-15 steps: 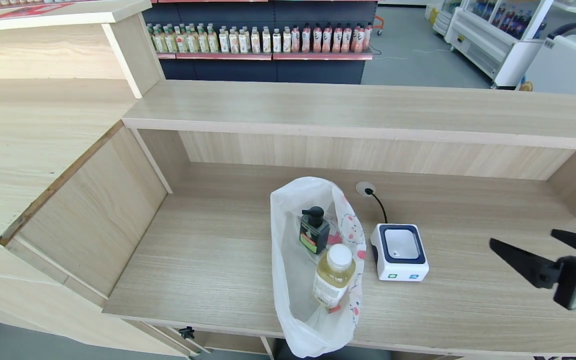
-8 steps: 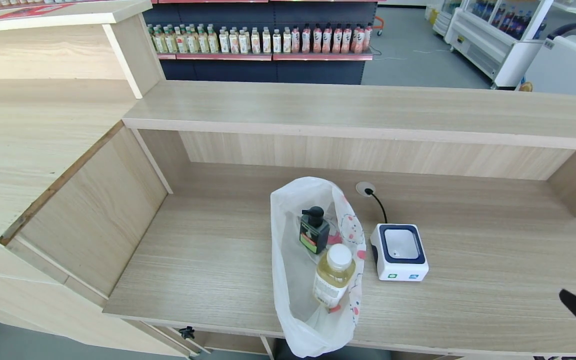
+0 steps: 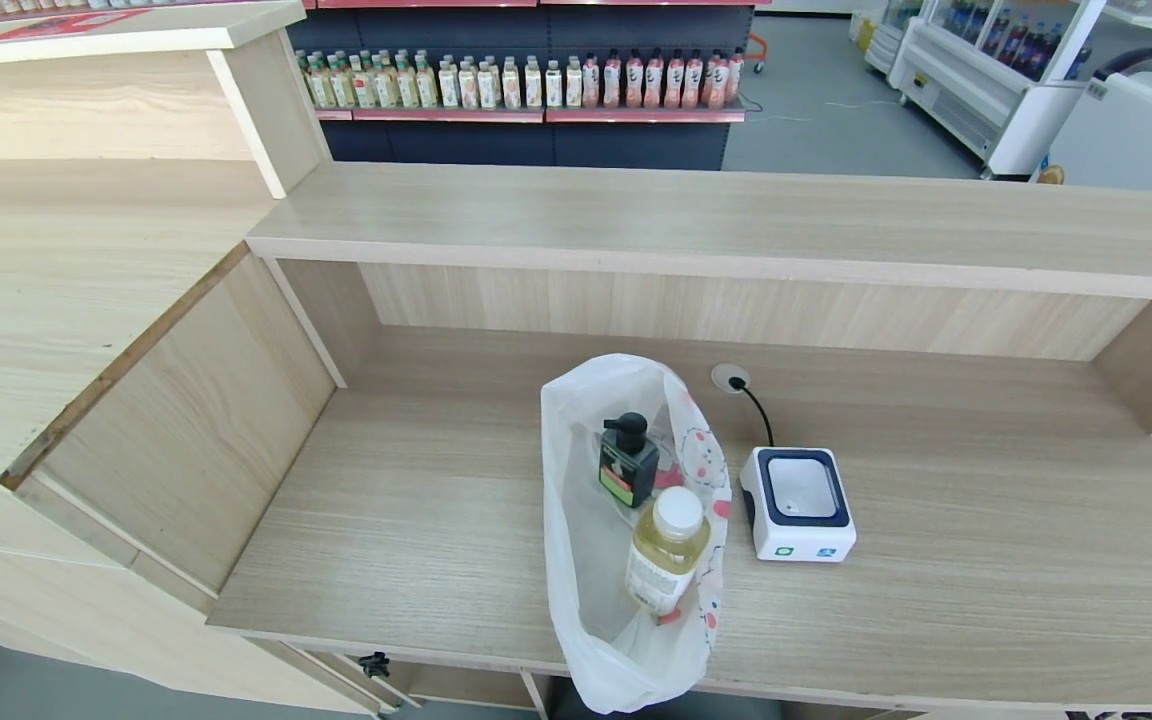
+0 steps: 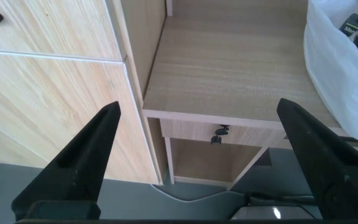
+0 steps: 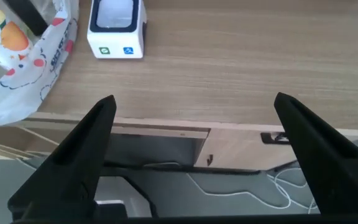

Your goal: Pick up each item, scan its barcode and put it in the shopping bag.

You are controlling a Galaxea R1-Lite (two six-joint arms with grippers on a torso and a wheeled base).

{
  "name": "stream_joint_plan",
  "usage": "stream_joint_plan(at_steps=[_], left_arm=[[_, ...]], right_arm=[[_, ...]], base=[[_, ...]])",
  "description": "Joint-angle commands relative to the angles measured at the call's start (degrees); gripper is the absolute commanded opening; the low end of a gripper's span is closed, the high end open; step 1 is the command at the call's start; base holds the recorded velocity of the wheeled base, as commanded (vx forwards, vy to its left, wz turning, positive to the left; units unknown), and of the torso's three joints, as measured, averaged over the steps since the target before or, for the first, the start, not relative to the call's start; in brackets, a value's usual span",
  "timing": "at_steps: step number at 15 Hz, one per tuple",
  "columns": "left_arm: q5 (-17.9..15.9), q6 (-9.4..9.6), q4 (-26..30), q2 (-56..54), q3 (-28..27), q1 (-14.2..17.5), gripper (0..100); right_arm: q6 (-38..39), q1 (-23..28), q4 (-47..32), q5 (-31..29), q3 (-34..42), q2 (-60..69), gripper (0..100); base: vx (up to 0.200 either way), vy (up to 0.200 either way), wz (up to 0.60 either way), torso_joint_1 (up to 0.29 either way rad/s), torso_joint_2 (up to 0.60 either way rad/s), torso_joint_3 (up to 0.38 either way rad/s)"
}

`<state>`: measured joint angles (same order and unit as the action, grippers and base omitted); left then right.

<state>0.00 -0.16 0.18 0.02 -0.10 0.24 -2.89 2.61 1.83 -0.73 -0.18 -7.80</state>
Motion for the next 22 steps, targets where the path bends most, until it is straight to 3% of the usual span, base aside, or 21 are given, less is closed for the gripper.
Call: stream_joint_plan(at_steps=[1, 7, 16, 17, 22], left_arm=[[0.00, -0.02, -0.01, -0.02, 0.01, 0.02, 100], [0.00, -0.02, -0.01, -0.02, 0.01, 0.02, 100], [0.00, -0.02, -0.01, -0.02, 0.01, 0.02, 100], [0.00, -0.02, -0.01, -0.02, 0.01, 0.02, 100], [0.00, 0.07, -0.01, -0.02, 0.01, 0.02, 100]], right_arm=[[2.63, -0.06, -2.53, -2.96, -0.08, 3.41, 100], [2.36, -2.70, -2.18, -2.87, 0.01, 7.80, 100], [3.50, -2.70, -2.18, -2.87, 0.01, 7.80, 100], [3.50, -2.70, -2.18, -2.87, 0.01, 7.80, 0], [4.47, -2.70, -2.09, -2.96, 0.01, 7.80, 0]], base=[[0.000, 0.000, 0.00, 0.000, 0.00, 0.000], [0.000, 0.000, 0.00, 0.000, 0.00, 0.000], [0.000, 0.000, 0.00, 0.000, 0.00, 0.000], [0.000, 0.000, 0.00, 0.000, 0.00, 0.000], [0.000, -0.040, 0.00, 0.001, 0.00, 0.000]])
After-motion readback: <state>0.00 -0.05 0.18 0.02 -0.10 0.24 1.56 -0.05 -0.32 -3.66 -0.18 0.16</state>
